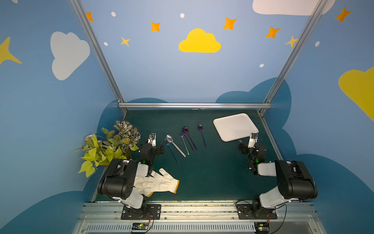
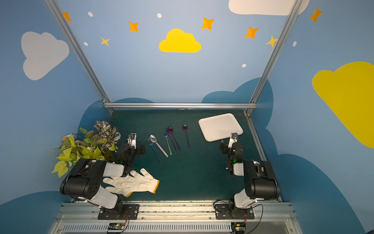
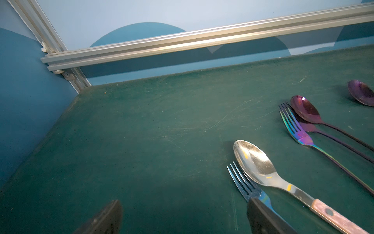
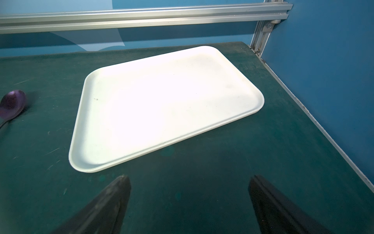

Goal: Set the spoon and fork side by side
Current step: Move the tray to the center of the board.

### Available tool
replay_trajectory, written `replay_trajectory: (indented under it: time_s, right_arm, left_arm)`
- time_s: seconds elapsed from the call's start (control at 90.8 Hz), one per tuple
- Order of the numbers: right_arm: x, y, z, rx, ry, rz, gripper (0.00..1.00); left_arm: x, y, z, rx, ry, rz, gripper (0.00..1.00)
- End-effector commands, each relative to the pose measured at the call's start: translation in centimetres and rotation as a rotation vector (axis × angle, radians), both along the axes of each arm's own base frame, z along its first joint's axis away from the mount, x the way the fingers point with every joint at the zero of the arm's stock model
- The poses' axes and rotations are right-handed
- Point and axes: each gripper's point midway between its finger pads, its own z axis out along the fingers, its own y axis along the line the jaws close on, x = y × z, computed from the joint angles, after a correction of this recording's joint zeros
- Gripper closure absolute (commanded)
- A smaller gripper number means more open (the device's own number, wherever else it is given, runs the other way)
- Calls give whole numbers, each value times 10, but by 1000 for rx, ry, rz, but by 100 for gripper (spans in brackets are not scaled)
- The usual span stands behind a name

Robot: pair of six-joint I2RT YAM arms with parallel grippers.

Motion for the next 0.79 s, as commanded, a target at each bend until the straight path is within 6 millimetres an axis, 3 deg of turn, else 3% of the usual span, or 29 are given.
replay_trajectory:
  time_s: [0.0, 0.132, 0.253, 0.352, 0.507, 0.584, 0.661, 0.683, 0.716, 0.782]
  right_arm:
    - [6, -11, 24, -2, 14, -72, 2]
    - [17, -29, 60, 62, 106, -198, 2]
    - [32, -37, 85, 179, 189, -299, 3]
    - [44, -30, 74, 311, 306, -338, 3]
    - [65, -3, 42, 625, 478, -361, 5]
    - [69, 11, 19, 802, 586, -402, 20]
    - [82, 27, 8, 862, 643, -371, 33]
    - [84, 33, 6, 845, 665, -346, 28]
    - [87, 46, 7, 781, 703, -298, 9]
    - [90, 69, 7, 604, 797, -213, 3]
  left_arm:
    - [6, -4, 23, 7, -19, -19, 0]
    - [3, 5, 50, 6, 18, 54, 0]
    - [-9, 2, 58, -62, 126, 73, 0]
    - [-20, -12, 63, -154, 210, 53, 0]
    - [-38, -44, 61, -322, 394, -21, 0]
    - [-45, -59, 60, -417, 477, -49, 0]
    - [-52, -71, 57, -496, 542, -73, 0]
    - [-54, -75, 56, -515, 555, -80, 0]
    - [-56, -80, 55, -541, 571, -90, 0]
    - [-59, -89, 52, -579, 602, -112, 0]
